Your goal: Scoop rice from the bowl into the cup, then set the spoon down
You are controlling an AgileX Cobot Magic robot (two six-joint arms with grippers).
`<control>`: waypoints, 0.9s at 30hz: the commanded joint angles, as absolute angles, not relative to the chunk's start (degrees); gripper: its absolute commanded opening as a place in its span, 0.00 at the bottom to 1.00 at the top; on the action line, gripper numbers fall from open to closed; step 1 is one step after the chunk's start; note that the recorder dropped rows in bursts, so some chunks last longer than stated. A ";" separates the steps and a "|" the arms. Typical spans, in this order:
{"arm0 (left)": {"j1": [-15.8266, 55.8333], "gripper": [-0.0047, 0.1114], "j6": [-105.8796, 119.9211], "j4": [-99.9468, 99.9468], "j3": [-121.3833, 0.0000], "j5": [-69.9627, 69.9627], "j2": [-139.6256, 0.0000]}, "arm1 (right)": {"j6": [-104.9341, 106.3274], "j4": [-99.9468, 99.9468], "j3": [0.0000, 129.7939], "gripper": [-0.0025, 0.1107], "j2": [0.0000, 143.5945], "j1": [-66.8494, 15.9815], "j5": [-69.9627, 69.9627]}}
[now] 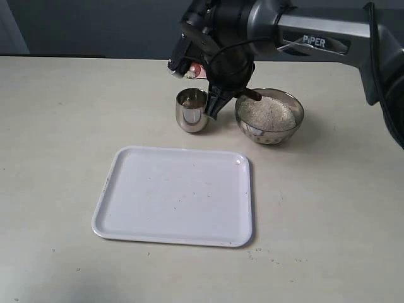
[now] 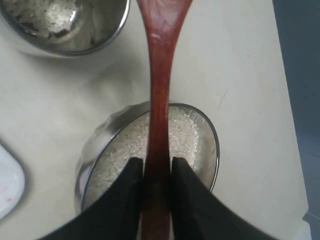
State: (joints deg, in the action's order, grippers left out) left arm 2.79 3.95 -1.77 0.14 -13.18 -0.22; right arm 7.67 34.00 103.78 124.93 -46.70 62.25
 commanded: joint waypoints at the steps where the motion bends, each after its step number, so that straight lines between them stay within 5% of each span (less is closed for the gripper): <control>1: 2.92 0.04 3.82 -1.73 0.00 -12.46 0.00 | 6.99 36.14 101.24 0.01 125.13 -46.65 62.14; 27: 2.92 0.04 3.82 -1.73 0.00 -12.46 0.00 | 4.03 40.98 97.15 0.01 124.40 -46.88 60.92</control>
